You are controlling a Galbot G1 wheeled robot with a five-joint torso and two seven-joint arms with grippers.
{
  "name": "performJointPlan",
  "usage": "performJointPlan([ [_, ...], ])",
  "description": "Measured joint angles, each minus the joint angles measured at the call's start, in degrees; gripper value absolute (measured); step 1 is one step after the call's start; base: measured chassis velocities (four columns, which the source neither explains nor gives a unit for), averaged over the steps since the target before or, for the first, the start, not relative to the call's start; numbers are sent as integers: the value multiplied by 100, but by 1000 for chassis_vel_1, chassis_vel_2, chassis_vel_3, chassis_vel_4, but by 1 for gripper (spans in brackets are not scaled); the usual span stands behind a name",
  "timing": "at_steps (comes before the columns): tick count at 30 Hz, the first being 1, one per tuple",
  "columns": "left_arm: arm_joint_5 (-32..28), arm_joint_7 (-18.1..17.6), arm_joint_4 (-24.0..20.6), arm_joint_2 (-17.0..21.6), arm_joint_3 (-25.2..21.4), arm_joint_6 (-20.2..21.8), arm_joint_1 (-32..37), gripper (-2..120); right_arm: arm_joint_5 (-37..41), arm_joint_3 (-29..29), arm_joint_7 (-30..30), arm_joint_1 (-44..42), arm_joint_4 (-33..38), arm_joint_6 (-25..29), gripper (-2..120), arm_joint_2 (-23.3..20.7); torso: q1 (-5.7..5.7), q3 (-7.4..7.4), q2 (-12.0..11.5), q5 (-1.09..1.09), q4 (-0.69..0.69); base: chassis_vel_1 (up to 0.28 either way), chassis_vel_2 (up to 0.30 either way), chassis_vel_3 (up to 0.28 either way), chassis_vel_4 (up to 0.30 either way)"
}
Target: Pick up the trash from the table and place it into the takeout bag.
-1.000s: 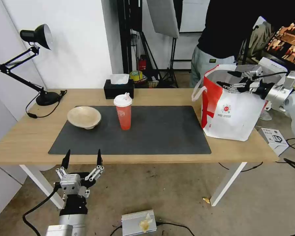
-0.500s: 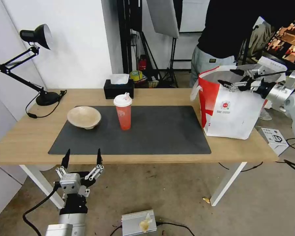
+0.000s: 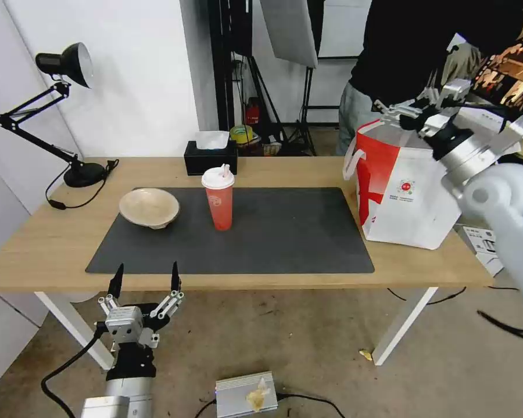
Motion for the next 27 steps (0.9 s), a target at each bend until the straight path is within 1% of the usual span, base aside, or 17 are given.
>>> performJointPlan([
  [2, 1, 0, -29, -3, -14, -2, 18, 100, -58, 61, 276, -530, 459, 207, 100, 21, 0, 0, 0, 0, 0, 0, 0, 0, 0],
  [4, 3, -1, -56, -11, -18, -5, 30, 100, -158, 127, 477, -1021, 800, 293, 100, 26, 0, 0, 0, 2, -1, 0, 0, 0, 0],
  [5, 3, -1, -56, -11, -18, -5, 30, 100, -158, 127, 477, -1021, 800, 293, 100, 26, 0, 0, 0, 2, -1, 0, 0, 0, 0],
  [8, 7, -1, -73, -63, -20, -6, 9, 100, -438, 268, 610, -1835, 1358, 444, 100, 28, -1, -1, 0, 1, -1, 0, 0, 0, 0],
  [9, 7, -1, -73, -63, -20, -6, 9, 100, -438, 268, 610, -1835, 1358, 444, 100, 28, -1, -1, 0, 1, -1, 0, 0, 0, 0],
  [11, 12, -1, -83, -105, -16, -6, 1, 100, -754, 341, 736, -2434, 1716, 565, 100, 102, 0, 0, 0, 2, -2, 0, 0, 0, 0],
  [13, 16, -1, -88, -119, -14, -6, 5, 100, -858, 358, 767, -2600, 1810, 601, 100, 132, 0, 0, 0, 1, -2, 0, 0, 0, 0],
  [15, 61, 0, -94, -128, -8, -27, 54, 100, -1247, 419, 812, -3028, 2002, 743, 100, 239, -1, -1, 0, 1, -2, 0, 0, 0, 0],
  [17, 81, 0, -94, -124, -10, -51, 71, 100, -1399, 428, 883, -3149, 2059, 806, 100, 280, -1, -1, 1, 1, -2, 0, 0, 0, 0],
  [21, 112, 0, -103, -156, -13, -95, 106, 100, -1965, 378, 1452, -3617, 2354, 913, 100, 420, -1, -1, 0, 1, -1, 0, 0, 0, 0],
  [22, 112, 0, -103, -156, -13, -95, 106, 100, -1965, 378, 1452, -3617, 2354, 913, 100, 420, -1, -1, 0, 1, -1, 0, 0, 0, 0],
  [25, 119, -1, -123, -192, -7, -109, 110, 100, -2454, 300, 1831, -4097, 2532, 915, 100, 541, 0, -1, 0, 1, -1, 0, 0, 0, 0],
  [27, 125, -1, -129, -192, -4, -124, 119, 100, -2596, 288, 1904, -4250, 2571, 915, 100, 573, -1, 0, 0, 1, -1, 0, 0, 0, 0],
])
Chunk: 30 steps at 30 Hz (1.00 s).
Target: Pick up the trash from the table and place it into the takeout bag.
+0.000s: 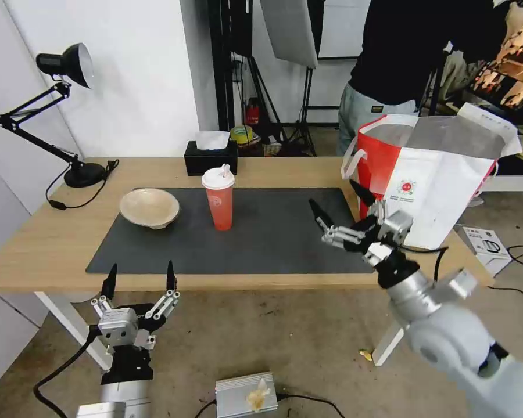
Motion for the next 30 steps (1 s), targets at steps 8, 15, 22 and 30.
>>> performJointPlan([
  [8, -5, 1, -9, 29, -13, -25, 1, 100, -751, -134, 569, -651, 152, -123, 100, 153, 0, 0, 0, 0, 1, 0, 0, 0, 0],
  [15, -25, 1, 41, 35, 9, -26, -46, 100, -1496, -329, 1284, -1288, 145, -238, 100, 355, 0, 0, 0, 0, 0, 0, 0, 0, 0],
  [22, -63, 0, 66, 69, 11, -23, -74, 100, -1985, -370, 2049, -1888, 345, -609, 100, 389, 0, 0, 0, 1, 0, 0, 0, 0, 0],
  [30, -32, 0, 69, 19, 69, -20, -80, 100, -2021, -297, 2586, -2116, 637, -1182, 100, 275, 1, 1, 0, 1, 0, 0, 0, 0, 0],
])
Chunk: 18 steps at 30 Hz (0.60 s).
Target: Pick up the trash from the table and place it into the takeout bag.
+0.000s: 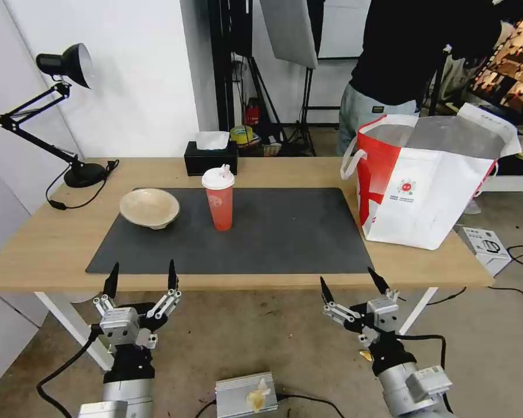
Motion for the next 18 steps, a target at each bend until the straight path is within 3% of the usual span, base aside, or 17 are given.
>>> performJointPlan([
  [18, 11, 0, -36, -9, -44, -3, 42, 100, 44, 26, 229, -28, 22, -211, 100, 78, 0, 0, 0, 0, 0, 0, 0, 0, 0],
])
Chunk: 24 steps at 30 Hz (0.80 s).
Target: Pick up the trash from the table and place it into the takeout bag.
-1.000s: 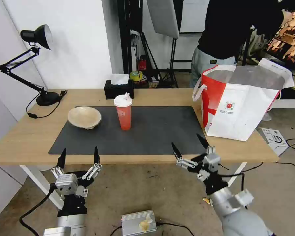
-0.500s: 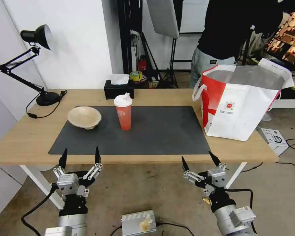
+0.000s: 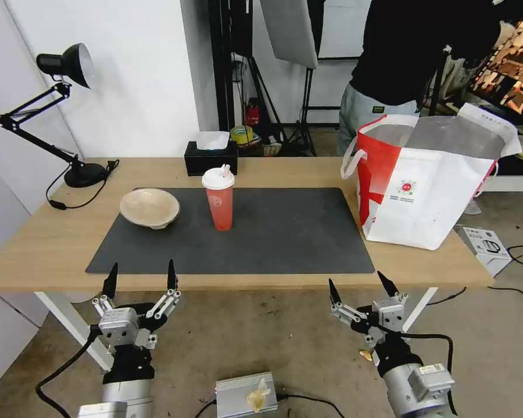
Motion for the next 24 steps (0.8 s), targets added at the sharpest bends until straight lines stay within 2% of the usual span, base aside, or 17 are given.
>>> performJointPlan([
  [7, 8, 0, -5, 6, -16, -5, 28, 100, 12, -18, -3, 40, -8, 8, 100, -2, 0, 0, 0, 0, 0, 0, 0, 0, 0],
  [10, 13, 1, -12, 8, -26, -17, 39, 100, 142, -69, -161, 141, -7, 180, 100, -21, 0, 0, 0, 0, -1, 0, 0, 0, 0],
  [14, 34, 6, -19, 18, -35, -51, 54, 100, 599, -155, -1144, 588, -23, 761, 100, -176, 0, 0, 0, -1, 0, 0, 0, 0, 0],
  [15, 34, 6, -19, 18, -35, -51, 54, 100, 599, -155, -1144, 588, -23, 761, 100, -176, 0, 0, 0, -1, 0, 0, 0, 0, 0],
  [17, 44, 8, -19, 11, -37, -57, 61, 100, 895, -243, -1596, 998, -91, 934, 100, -284, 0, 0, 0, 0, 0, 0, 0, 0, 0],
  [18, 44, 8, -19, 11, -37, -57, 61, 100, 895, -243, -1596, 998, -91, 934, 100, -284, 0, 0, 0, 0, 0, 0, 0, 0, 0],
  [24, 132, 19, -15, -15, -33, -138, 94, 100, 1610, -508, -2552, 1705, -427, 1375, 100, -487, 0, 0, 0, 0, 0, 0, 0, 0, 0],
])
